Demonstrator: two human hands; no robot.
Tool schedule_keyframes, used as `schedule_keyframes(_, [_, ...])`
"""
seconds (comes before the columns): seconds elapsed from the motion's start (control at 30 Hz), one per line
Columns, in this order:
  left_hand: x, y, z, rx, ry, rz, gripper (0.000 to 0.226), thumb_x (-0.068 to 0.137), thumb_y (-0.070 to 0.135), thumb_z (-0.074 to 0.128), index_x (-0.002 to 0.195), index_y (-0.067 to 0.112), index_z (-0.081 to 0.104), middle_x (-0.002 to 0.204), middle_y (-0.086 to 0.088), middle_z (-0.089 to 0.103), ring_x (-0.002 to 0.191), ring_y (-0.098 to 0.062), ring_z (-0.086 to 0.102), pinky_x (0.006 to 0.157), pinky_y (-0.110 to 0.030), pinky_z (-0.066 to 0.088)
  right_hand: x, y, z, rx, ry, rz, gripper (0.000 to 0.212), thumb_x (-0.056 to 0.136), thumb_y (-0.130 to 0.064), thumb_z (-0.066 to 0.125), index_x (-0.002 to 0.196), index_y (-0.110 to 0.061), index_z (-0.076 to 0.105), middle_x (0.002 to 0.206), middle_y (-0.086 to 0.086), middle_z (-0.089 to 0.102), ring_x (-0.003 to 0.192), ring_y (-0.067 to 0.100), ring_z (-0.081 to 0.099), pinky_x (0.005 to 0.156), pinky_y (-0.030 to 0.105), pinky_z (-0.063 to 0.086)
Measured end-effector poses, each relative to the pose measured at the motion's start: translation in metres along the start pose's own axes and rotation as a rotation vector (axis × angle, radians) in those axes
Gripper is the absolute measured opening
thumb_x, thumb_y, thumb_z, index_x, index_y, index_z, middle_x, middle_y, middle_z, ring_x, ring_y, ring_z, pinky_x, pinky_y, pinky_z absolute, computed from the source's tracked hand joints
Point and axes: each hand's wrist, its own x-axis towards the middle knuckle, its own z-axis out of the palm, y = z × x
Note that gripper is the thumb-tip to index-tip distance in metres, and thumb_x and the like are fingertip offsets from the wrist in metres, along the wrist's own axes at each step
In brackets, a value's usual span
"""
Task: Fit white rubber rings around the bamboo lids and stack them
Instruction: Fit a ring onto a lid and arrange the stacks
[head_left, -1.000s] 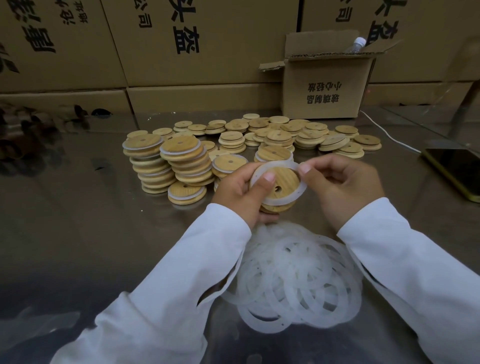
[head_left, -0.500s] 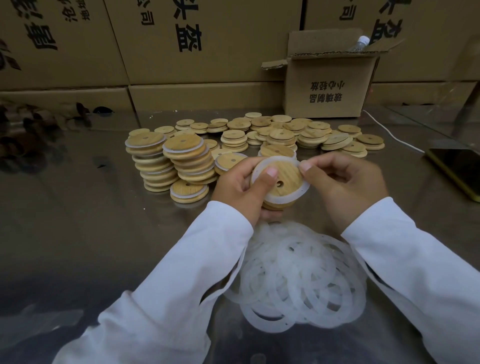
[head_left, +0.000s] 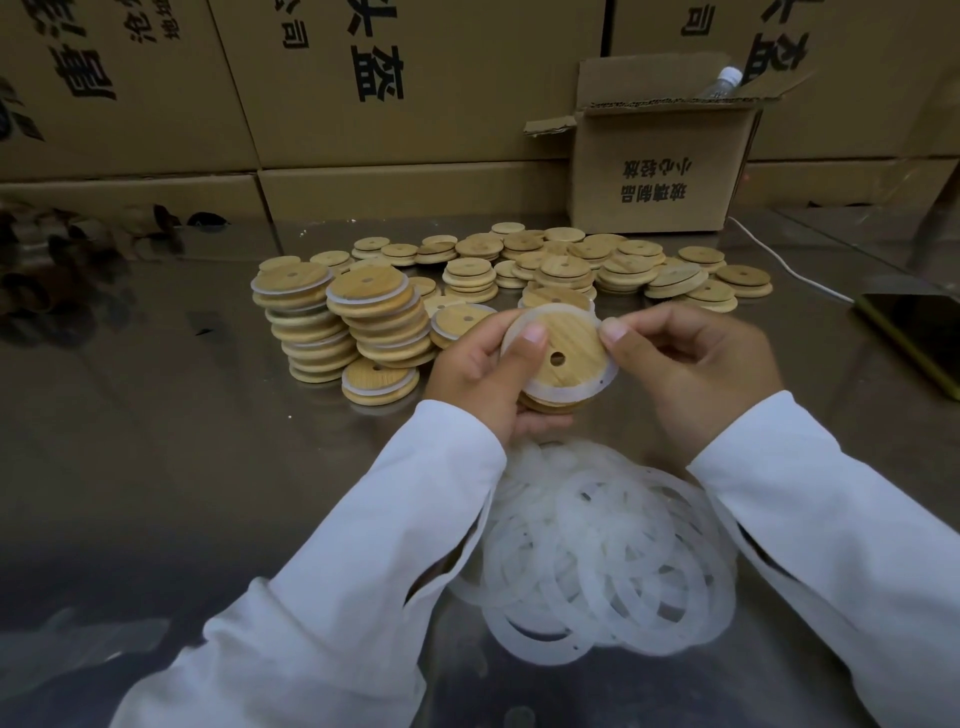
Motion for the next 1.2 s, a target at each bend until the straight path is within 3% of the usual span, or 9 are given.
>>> schedule_keyframes(0.2, [0.0,0.001,0.002,-0.001,0.04,0.007,0.013,0.092,0.019,0.051,0.094,0.023,0.062,0.094,-0.008,0.067,0.088,-0.027,0.067,0.053,-0.027,0.056,-0.006,0.0,0.006,0.049,0.023,0.036,0.012,0.079,-0.015,0.069,0.074,-0.024,0.064,0.068,-0.003,0.064,0.062,0.002,0.058,0.058,0.007,0.046])
schedule_keyframes(0.37, [0.001,0.001,0.002,-0.044,0.081,0.009,0.014,0.092,0.017,0.051,0.089,0.023,0.063,0.09,-0.005,0.068,0.083,-0.023,0.068,0.052,-0.027,0.055,-0.007,0.002,0.009,-0.014,0.062,0.097,0.009,0.078,-0.019,0.069,0.073,-0.021,0.062,0.069,-0.004,0.064,0.065,0.006,0.059,0.058,0.006,0.044])
schedule_keyframes(0.47, [0.001,0.0,0.003,-0.044,0.083,0.013,0.013,0.092,0.018,0.051,0.091,0.022,0.063,0.092,-0.006,0.067,0.084,-0.024,0.068,0.053,-0.027,0.056,-0.006,0.006,0.009,-0.067,0.068,0.156,0.012,0.079,-0.024,0.066,0.068,-0.024,0.062,0.069,-0.006,0.065,0.07,0.01,0.062,0.063,0.017,0.046])
schedule_keyframes(0.6, [0.002,-0.002,0.004,-0.039,0.09,0.008,0.013,0.093,0.018,0.05,0.092,0.022,0.062,0.095,-0.009,0.066,0.087,-0.027,0.067,0.054,-0.028,0.056,-0.005,0.01,0.011,-0.113,0.058,0.232,0.015,0.084,-0.028,0.061,0.071,-0.024,0.057,0.078,0.004,0.068,0.078,0.022,0.066,0.073,0.033,0.05])
schedule_keyframes(0.8, [0.003,-0.002,0.002,-0.068,0.101,-0.019,0.014,0.094,0.019,0.048,0.092,0.022,0.062,0.103,-0.011,0.063,0.094,-0.031,0.064,0.055,-0.03,0.056,-0.005,0.004,0.007,-0.171,0.004,0.181,0.019,0.087,-0.022,0.059,0.069,-0.025,0.057,0.074,-0.005,0.065,0.075,0.012,0.06,0.064,0.019,0.042])
schedule_keyframes(0.9, [0.003,-0.002,0.002,-0.06,0.105,-0.011,0.015,0.094,0.019,0.048,0.091,0.023,0.062,0.102,-0.01,0.063,0.094,-0.031,0.064,0.054,-0.028,0.056,-0.005,0.003,0.005,-0.204,-0.032,0.17,0.019,0.088,-0.023,0.058,0.069,-0.025,0.058,0.088,0.001,0.064,0.075,0.01,0.056,0.062,0.014,0.038])
schedule_keyframes(1.03, [0.002,-0.002,0.002,-0.063,0.102,0.011,0.015,0.094,0.016,0.047,0.093,0.02,0.061,0.101,-0.011,0.064,0.095,-0.032,0.064,0.053,-0.027,0.056,-0.006,0.003,0.005,-0.257,-0.094,0.149,0.018,0.09,-0.023,0.054,0.072,-0.023,0.057,0.1,0.007,0.063,0.079,0.014,0.055,0.067,0.022,0.036])
schedule_keyframes(1.2, [0.001,-0.002,0.001,-0.104,0.101,0.007,0.015,0.094,0.014,0.046,0.094,0.018,0.061,0.102,-0.014,0.063,0.096,-0.034,0.063,0.055,-0.029,0.057,-0.008,0.005,0.009,-0.274,-0.132,0.155,0.015,0.09,-0.022,0.053,0.076,-0.018,0.058,0.1,0.009,0.063,0.087,0.018,0.057,0.079,0.025,0.039])
